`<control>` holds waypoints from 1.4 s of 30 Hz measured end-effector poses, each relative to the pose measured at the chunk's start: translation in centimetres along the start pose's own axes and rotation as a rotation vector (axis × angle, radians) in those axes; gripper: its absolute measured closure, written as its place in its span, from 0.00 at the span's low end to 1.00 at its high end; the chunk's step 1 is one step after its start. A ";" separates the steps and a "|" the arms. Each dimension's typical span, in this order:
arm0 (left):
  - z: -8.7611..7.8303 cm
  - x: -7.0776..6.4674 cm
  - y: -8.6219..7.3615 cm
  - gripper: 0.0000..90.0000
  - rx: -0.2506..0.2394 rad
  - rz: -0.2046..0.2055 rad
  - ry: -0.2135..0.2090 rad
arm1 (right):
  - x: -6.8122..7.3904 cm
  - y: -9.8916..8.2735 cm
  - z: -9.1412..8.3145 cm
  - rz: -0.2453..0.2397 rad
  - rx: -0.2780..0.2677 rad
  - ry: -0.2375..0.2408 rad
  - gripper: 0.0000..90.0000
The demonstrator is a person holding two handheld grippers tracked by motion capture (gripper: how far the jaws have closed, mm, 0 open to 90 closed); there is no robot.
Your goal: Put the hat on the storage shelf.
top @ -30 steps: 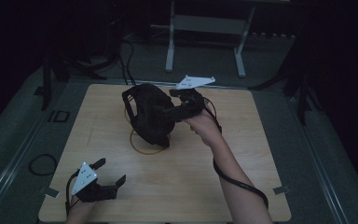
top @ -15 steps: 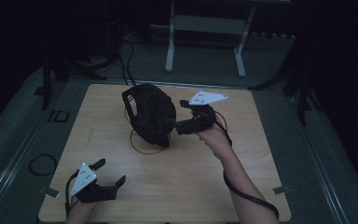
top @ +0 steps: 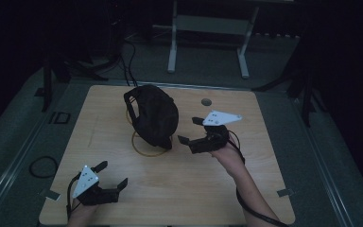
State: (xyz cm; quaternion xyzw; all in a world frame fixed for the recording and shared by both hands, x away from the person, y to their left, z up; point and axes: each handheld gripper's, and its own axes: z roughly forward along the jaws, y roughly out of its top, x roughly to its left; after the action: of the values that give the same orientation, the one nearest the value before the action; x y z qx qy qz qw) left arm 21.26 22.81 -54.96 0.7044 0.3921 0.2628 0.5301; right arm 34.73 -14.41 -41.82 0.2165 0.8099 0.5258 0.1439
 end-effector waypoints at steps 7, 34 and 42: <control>0.1 0.0 0.0 0.03 0.002 0.002 0.002 | 0.5 -3.5 -0.6 0.018 0.026 0.010 0.15; 0.2 -0.2 -0.1 0.03 0.013 0.013 -0.009 | 0.6 -12.9 -1.9 0.045 0.109 0.003 0.15; 0.3 -0.2 -0.2 0.03 0.018 0.010 -0.015 | 0.9 -14.5 -2.9 0.036 0.130 -0.001 0.15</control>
State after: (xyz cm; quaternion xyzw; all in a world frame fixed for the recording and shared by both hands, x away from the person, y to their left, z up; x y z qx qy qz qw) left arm 21.31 22.48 -55.21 0.7130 0.3871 0.2567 0.5252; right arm 29.78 -21.38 -53.93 0.2401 0.8382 0.4746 0.1208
